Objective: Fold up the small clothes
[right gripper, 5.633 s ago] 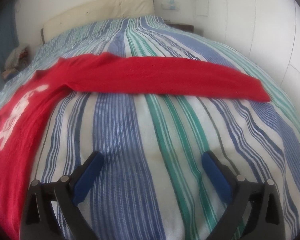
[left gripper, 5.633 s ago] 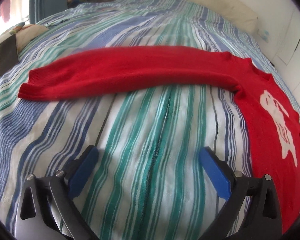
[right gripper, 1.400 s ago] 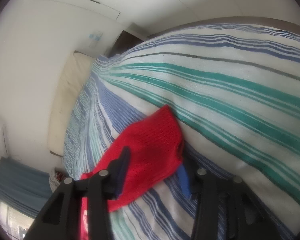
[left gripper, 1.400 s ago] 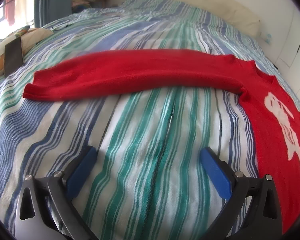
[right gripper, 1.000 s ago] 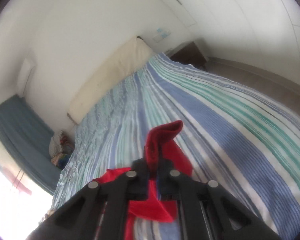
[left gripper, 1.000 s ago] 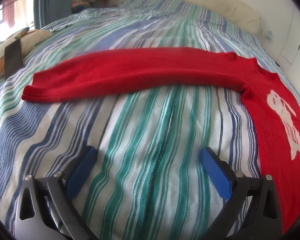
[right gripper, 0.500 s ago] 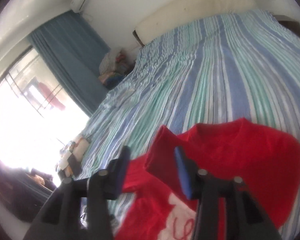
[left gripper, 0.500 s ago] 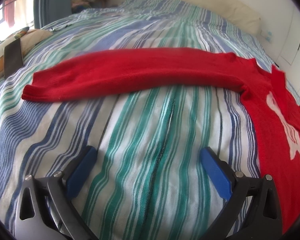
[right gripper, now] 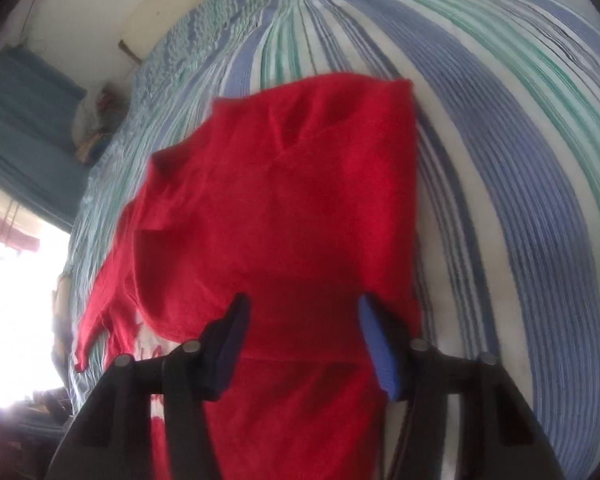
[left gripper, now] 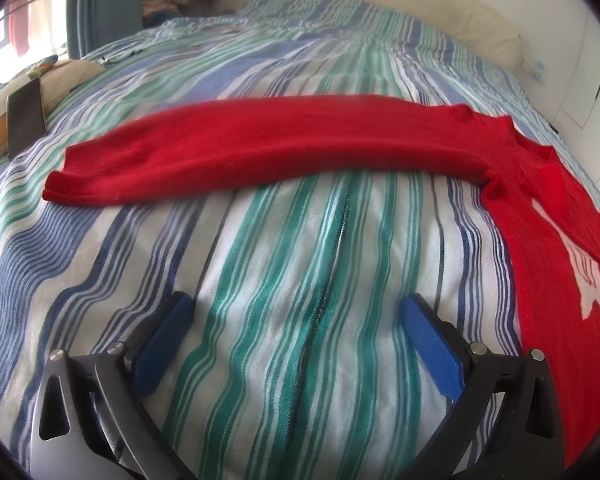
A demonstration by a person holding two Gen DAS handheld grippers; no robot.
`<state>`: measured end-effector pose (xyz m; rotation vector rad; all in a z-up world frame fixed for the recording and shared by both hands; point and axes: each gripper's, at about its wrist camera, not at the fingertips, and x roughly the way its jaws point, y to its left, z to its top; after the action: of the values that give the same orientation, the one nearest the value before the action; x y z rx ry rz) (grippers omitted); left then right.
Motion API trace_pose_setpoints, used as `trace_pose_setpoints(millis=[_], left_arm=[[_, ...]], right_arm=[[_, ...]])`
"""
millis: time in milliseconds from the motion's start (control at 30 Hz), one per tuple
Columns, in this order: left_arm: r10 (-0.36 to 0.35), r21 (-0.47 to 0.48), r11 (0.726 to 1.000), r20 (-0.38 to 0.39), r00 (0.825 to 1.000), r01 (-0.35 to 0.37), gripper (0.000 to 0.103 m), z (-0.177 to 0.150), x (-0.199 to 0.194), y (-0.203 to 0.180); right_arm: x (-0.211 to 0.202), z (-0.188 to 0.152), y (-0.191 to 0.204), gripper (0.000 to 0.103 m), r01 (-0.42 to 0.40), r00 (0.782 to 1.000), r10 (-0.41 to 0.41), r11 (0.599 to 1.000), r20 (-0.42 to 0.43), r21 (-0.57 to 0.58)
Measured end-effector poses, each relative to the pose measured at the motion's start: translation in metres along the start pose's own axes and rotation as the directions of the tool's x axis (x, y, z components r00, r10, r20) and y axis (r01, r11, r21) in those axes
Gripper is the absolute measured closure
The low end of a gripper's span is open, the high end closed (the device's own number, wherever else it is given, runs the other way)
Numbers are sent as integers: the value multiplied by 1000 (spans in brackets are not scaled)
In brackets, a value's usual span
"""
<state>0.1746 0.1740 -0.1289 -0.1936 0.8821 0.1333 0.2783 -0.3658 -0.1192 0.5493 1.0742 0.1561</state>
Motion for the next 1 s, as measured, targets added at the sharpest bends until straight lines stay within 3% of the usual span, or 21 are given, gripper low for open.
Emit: trace_pose_setpoints(millis=[33,67,100,167,267,333,467,533,600,667,767,833,900,933,1000], left_arm=[[0,0,1000,-1,1000,0,0,0,0,0],[0,-1,1000,-2,1000,0,0,0,0,0],[-2,-1,1000,-3,1000,2,0,0,-1,0],[-9,-1,1000,0,1000,9,2,3,-8,-1],[-94,21,995,42,995,93,2,9,-37,-13],[-219,86,973,59,974,214,2,22,-57,-39],[-376,271,886,-53,925,376,2,58,-60,-121],[-387,295,870,-86,918,395,9,80,-43,-157],[-397,271,863,-159,904,427,30,100,-12,-184],[-395,212,873,-221,892,440,35,114,20,-200],[-368,136,903,-247,896,408,40,122,55,-210],[-373,100,906,-272,887,412,52,118,68,-213],[-368,100,905,-306,878,414,86,112,77,-221],[-356,109,908,-309,882,404,96,109,79,-223],[-355,100,914,-272,894,394,100,106,71,-221]], right_arm=[[-12,-4,-12,71,-24,999,23,1000,43,17],[-26,-9,-19,68,-30,995,29,999,92,16],[-43,-16,-22,55,-5,990,5,1000,141,-4],[-70,-34,-23,42,74,978,-57,994,202,-78],[-83,-67,-31,41,224,962,-183,953,201,-205],[-79,-87,-45,40,258,958,-213,933,192,-251],[-86,-105,-66,40,174,951,-107,961,289,-217],[-84,-103,-68,39,162,952,-98,966,291,-203],[-83,-103,-68,36,151,954,-86,966,288,-212],[-82,-103,-66,35,147,953,-80,966,291,-214],[-82,-104,-65,35,137,953,-71,968,295,-212],[-81,-106,-67,35,131,953,-65,969,295,-211],[-80,-106,-67,34,129,954,-62,969,295,-212],[-79,-105,-67,34,128,954,-62,969,294,-213],[-79,-104,-67,33,128,954,-61,968,292,-217]])
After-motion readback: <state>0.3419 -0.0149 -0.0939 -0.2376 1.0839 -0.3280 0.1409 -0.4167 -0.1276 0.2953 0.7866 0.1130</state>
